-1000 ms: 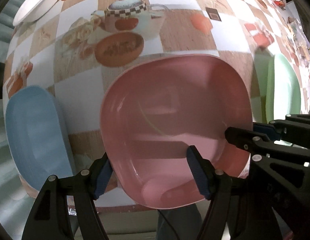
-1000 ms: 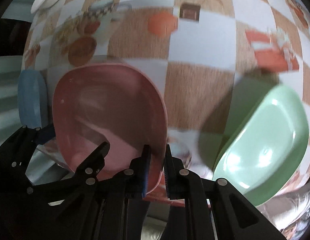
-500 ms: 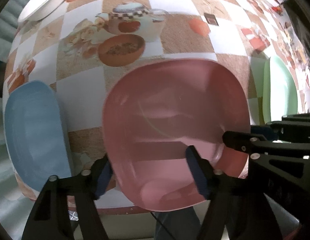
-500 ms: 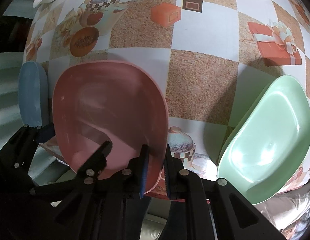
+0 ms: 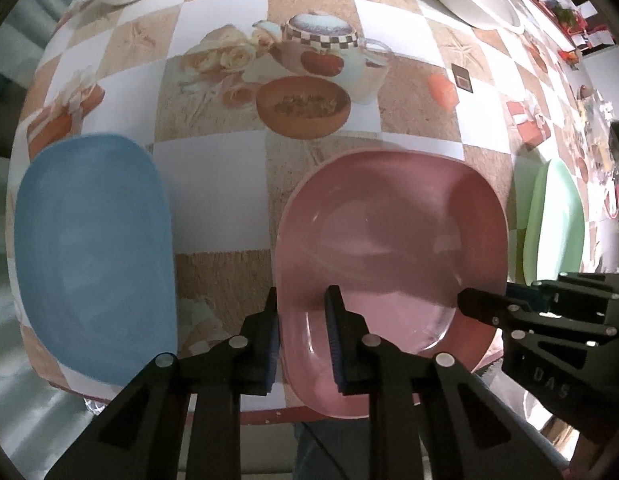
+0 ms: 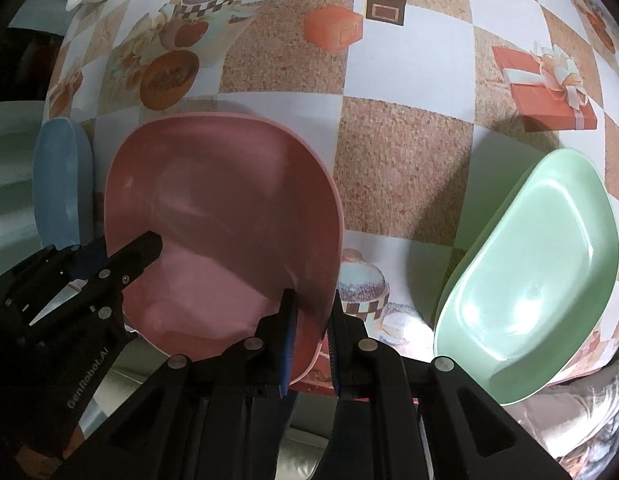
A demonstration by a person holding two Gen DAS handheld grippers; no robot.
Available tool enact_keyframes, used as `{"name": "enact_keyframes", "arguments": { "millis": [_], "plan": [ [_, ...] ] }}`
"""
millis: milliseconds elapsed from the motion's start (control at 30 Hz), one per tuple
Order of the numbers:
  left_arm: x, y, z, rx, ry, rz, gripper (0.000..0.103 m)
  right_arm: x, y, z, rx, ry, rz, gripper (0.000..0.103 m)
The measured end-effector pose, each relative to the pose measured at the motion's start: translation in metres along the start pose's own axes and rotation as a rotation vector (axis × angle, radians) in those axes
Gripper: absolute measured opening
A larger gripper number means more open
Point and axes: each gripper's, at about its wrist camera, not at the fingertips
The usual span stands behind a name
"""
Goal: Organize plates and bowls
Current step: 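Close the left gripper on the pink plate rim beside the right gripper, then carry the pink plate with both grippers and lower it onto the blue plate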
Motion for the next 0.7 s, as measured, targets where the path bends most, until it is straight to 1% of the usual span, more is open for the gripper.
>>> {"name": "enact_keyframes", "arguments": {
  "millis": [167,267,300,333,400,433,533,600,667,700],
  "plan": [
    [0.002,0.022,0.026,0.029,0.024,0.018,0.023,-0.007,-0.002,-0.002,0.003,-0.006,-0.001,0.015],
    [-0.001,0.029,0.048,0.047,0.018,0.016,0.023,-0.012,-0.007,0.001,0.011,-0.01,0.012,0.015],
    [-0.004,0.026,0.053,0.053,0.015,0.014,0.023,-0.014,-0.01,0.002,0.016,-0.015,0.015,0.015],
    [0.002,0.031,0.047,0.06,0.012,0.014,0.023,-0.016,-0.011,0.003,0.019,-0.019,0.017,0.015],
    [0.0,0.035,0.052,0.079,0.006,0.017,0.023,-0.021,-0.017,0.005,0.027,-0.028,0.018,0.015],
    [-0.001,0.037,0.061,0.088,0.003,0.019,0.023,-0.024,-0.019,0.007,0.03,-0.036,0.016,0.015],
    [-0.006,0.047,0.08,0.111,-0.019,0.03,0.023,-0.038,-0.025,0.013,0.044,-0.061,0.02,0.015],
    [-0.015,0.049,0.098,0.118,-0.044,0.033,0.023,-0.05,-0.028,0.019,0.047,-0.079,0.02,0.015],
    [-0.011,0.052,0.104,0.125,-0.066,0.04,0.023,-0.06,-0.03,0.024,0.048,-0.097,0.027,0.015],
    [-0.022,0.055,0.101,0.128,-0.074,0.045,0.023,-0.069,-0.03,0.028,0.048,-0.11,0.029,0.015]
  ]
}}
Point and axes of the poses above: each gripper's, at about its wrist camera, not at the fingertips, and y roughly the way its jaws point, x to its right, z to its top, and after that the axes turned 4 degrees about z, right-handed
